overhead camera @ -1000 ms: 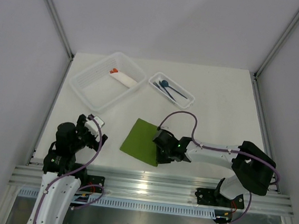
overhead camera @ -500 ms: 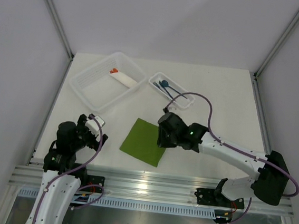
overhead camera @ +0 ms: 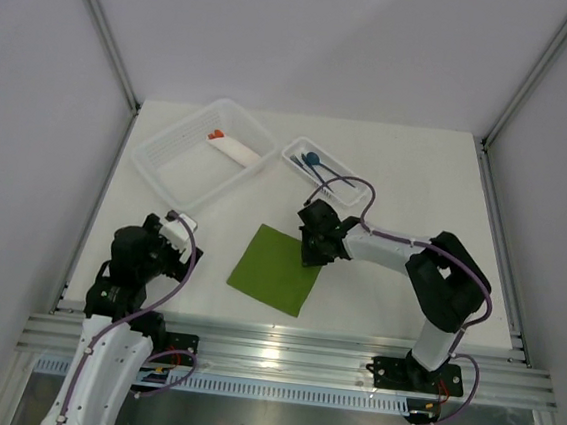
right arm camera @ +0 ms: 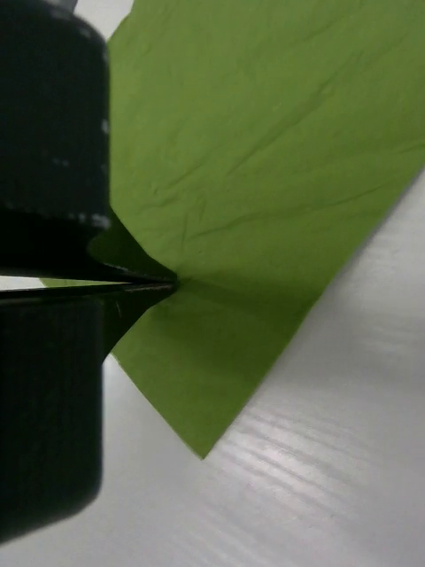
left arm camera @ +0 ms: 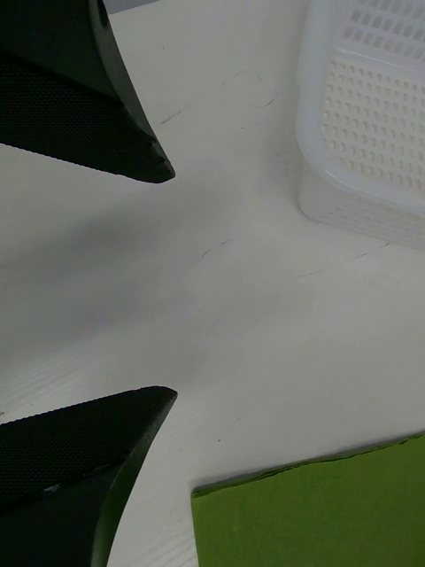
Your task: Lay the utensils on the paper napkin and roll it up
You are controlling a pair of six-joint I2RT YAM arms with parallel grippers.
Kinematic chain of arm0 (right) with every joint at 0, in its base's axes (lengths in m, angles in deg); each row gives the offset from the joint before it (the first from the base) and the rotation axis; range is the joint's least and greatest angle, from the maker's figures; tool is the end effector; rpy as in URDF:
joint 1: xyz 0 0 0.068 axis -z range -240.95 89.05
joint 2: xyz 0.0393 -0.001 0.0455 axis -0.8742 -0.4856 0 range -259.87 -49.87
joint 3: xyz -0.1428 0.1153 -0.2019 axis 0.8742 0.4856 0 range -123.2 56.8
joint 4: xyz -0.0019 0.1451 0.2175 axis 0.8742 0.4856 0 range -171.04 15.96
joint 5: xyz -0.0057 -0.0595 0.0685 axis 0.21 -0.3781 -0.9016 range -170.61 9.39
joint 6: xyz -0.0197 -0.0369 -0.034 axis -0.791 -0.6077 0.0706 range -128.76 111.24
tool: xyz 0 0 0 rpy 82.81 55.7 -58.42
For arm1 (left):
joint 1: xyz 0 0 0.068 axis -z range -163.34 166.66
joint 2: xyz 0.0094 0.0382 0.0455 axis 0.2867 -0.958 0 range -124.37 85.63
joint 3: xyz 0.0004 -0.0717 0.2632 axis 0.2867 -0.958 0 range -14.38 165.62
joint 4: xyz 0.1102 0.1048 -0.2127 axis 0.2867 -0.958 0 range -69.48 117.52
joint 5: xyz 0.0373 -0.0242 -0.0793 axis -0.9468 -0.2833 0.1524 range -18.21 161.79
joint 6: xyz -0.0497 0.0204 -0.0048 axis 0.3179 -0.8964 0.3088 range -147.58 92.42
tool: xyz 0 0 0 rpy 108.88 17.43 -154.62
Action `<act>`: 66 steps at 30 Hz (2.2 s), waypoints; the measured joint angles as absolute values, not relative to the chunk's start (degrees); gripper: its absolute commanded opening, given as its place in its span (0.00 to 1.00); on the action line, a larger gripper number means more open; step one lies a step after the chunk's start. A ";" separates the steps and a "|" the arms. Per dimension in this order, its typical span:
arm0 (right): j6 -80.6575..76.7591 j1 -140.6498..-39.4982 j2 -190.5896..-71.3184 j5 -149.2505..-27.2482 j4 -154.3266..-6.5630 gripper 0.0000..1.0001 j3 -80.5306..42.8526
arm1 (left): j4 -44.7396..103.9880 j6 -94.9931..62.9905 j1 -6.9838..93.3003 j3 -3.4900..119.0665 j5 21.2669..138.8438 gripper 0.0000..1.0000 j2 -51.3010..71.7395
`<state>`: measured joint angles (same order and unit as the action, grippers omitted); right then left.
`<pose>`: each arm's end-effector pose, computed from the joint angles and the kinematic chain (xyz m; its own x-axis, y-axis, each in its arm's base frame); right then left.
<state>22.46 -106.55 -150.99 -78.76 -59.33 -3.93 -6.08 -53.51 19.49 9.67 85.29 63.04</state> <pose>0.2441 0.2475 0.1626 -0.8935 -0.1720 -0.4149 -0.2811 0.9346 0.2181 0.1110 -0.0138 0.2234 -0.3705 0.4441 -0.8158 0.4529 0.8532 0.2587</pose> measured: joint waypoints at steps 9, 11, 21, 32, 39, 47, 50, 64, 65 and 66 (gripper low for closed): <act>16.56 -102.51 -148.28 -82.56 -54.67 0.13 -8.46 | -6.37 -53.82 19.51 9.87 82.38 0.99 58.32; 13.34 -100.34 -146.56 -83.88 -54.01 0.20 -14.19 | -7.68 -54.41 19.53 10.87 80.79 0.99 56.61; -1.98 -84.74 -156.85 -84.93 -54.30 0.22 -52.92 | -17.43 -60.01 19.53 28.03 67.39 1.00 51.67; -8.86 -84.45 -170.75 -84.86 -46.01 0.21 -55.01 | -24.20 -54.80 19.53 28.43 73.79 1.00 57.79; -11.29 -84.32 -173.77 -86.72 -50.91 0.21 -53.99 | -26.96 -52.36 19.53 28.27 75.19 0.99 55.47; -11.83 -82.77 -182.97 -89.93 -52.57 0.21 -57.42 | -30.26 -56.16 19.53 36.95 75.11 1.00 47.41; -11.83 -82.27 -184.04 -90.63 -52.13 0.20 -59.08 | -28.55 -55.94 19.53 42.72 77.44 1.00 42.05; -8.80 -85.11 -185.48 -93.95 -52.24 0.22 -62.49 | -17.71 -52.09 20.10 53.21 86.78 0.99 26.82; -8.80 -85.59 -185.92 -94.24 -52.09 0.22 -62.49 | -17.19 -52.18 20.12 52.71 86.97 1.00 26.78; -8.82 -85.90 -186.29 -94.48 -52.00 0.21 -62.49 | -16.75 -52.22 20.14 52.29 87.08 0.99 26.67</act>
